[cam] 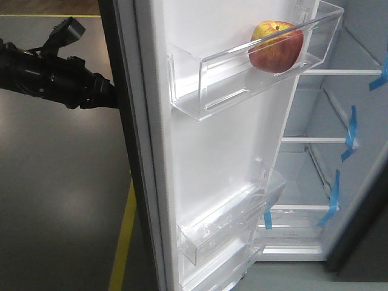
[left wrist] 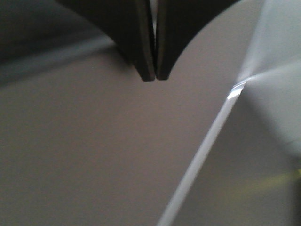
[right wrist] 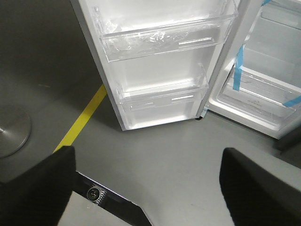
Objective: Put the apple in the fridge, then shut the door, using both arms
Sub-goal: 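Reach the left gripper toward the outer edge of the fridge door, then push the fridge door closed with the left gripper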
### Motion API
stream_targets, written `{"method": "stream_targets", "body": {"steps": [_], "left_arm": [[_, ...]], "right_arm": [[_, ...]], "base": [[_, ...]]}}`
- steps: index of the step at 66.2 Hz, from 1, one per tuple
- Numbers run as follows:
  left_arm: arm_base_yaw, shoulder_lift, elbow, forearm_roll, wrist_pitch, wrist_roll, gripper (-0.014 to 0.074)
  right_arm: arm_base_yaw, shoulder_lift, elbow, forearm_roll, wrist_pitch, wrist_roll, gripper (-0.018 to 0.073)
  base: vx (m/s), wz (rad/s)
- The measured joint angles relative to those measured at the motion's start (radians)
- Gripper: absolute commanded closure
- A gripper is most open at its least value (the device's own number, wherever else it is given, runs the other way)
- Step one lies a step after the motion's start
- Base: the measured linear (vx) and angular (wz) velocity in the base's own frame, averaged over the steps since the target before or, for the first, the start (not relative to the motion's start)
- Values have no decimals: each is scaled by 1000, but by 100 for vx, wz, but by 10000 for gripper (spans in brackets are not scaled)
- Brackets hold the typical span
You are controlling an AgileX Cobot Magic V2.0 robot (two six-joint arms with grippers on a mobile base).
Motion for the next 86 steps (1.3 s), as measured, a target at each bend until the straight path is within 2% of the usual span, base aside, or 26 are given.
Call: {"method": "stream_targets", "body": {"steps": [6,15,48,67,86], "left_arm": [[-1,0,0,-54,48,22,602],[-30,0,0,-81,94,40,602],[-227,0,-1,-85,84,88,602],[-361,0,-1,-91,-58,98,602],[-508,0,-1,-92,-287,100,602]], "right_arm": [[0,0,0,0,0,0,-32],[0,0,0,0,0,0,-32],[0,0,0,0,0,0,-32],[0,0,0,0,0,0,-32],[0,0,0,0,0,0,-32]], "base": [[0,0],[0,0],[0,0],[0,0],[0,0]]}}
